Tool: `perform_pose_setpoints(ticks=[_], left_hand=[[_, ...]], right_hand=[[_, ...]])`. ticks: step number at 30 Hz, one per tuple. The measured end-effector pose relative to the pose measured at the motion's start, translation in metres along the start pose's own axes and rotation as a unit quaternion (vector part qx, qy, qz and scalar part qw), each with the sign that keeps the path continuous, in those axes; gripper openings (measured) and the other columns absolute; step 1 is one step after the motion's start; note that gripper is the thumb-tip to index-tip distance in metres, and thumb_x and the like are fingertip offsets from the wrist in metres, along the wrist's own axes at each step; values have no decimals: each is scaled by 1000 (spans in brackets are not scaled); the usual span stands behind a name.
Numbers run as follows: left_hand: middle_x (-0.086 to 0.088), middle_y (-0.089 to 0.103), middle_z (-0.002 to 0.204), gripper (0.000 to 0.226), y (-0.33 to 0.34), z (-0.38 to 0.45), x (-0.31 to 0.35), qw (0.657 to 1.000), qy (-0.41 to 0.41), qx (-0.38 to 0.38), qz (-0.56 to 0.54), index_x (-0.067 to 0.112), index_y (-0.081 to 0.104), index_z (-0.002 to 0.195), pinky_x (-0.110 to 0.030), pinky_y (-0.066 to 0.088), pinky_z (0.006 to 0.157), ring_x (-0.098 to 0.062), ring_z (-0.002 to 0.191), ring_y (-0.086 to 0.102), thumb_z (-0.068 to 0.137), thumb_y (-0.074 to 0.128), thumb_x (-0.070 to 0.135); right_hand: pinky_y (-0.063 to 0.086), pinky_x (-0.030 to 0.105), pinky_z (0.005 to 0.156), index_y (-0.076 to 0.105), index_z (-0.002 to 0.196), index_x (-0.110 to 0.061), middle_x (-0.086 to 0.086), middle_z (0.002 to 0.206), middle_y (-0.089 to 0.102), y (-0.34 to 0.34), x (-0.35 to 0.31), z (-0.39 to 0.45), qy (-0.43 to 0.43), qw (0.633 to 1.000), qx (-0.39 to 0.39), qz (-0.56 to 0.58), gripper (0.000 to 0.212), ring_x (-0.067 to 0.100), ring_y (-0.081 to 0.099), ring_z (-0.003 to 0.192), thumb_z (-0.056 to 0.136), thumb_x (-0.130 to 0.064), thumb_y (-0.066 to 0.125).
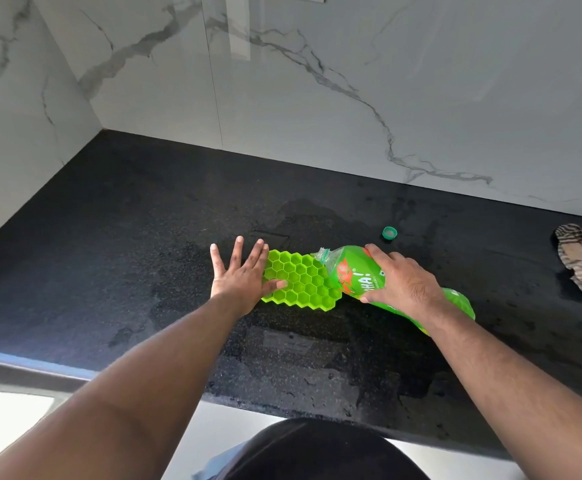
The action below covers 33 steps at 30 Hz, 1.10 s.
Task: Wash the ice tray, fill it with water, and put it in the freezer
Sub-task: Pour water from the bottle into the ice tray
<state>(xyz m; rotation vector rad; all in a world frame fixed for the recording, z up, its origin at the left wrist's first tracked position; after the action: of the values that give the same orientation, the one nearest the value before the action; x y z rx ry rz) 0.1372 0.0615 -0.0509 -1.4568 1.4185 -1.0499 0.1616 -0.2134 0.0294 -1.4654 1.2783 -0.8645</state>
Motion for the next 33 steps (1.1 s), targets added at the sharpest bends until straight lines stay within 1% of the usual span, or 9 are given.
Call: perform_pose_setpoints(ticks=[8, 18, 24, 33], left_hand=[[14, -21, 161, 95, 1, -1, 0, 1000, -2, 5, -6, 26, -16, 154, -71, -20, 105, -26, 147, -27, 80, 3, 81], [14, -19, 162, 95, 0, -1, 0, 1000, -1, 9, -15, 26, -14, 155, -70, -22, 104, -27, 147, -27, 79, 4, 81], [13, -20, 161, 94, 1, -1, 0, 1000, 0, 6, -16, 26, -15, 154, -71, -21, 105, -27, 146, -28, 81, 5, 81], [14, -20, 162, 96, 1, -1, 0, 1000, 0, 7, -23, 26, -14, 155, -70, -22, 104, -27, 146, -27, 79, 5, 82]], right_hand=[[49, 49, 90, 13, 146, -40, 0, 125, 49, 0, 16, -5, 15, 1000, -2, 5, 101, 26, 49, 116, 68, -56, 76], [48, 50, 92, 14, 147, -39, 1, 125, 49, 2, 26, -10, 32, 999, -6, 6, 102, 26, 49, 117, 68, -55, 76], [48, 51, 91, 14, 146, -40, 1, 122, 50, 2, 29, -10, 38, 999, -8, 11, 102, 26, 49, 116, 67, -55, 77], [49, 50, 91, 14, 145, -40, 1, 123, 50, 3, 17, -4, 21, 1000, -8, -1, 102, 26, 49, 116, 67, -56, 77]])
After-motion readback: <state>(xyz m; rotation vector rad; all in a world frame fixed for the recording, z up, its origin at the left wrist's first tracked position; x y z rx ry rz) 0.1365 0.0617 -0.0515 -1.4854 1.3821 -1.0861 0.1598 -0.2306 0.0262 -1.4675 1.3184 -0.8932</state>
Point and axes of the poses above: each hand's wrist, its own z-axis towards the middle knuckle, its own y-axis out of the palm, x = y × z, the point moved 7 cm from there along z, towards the middle knuckle
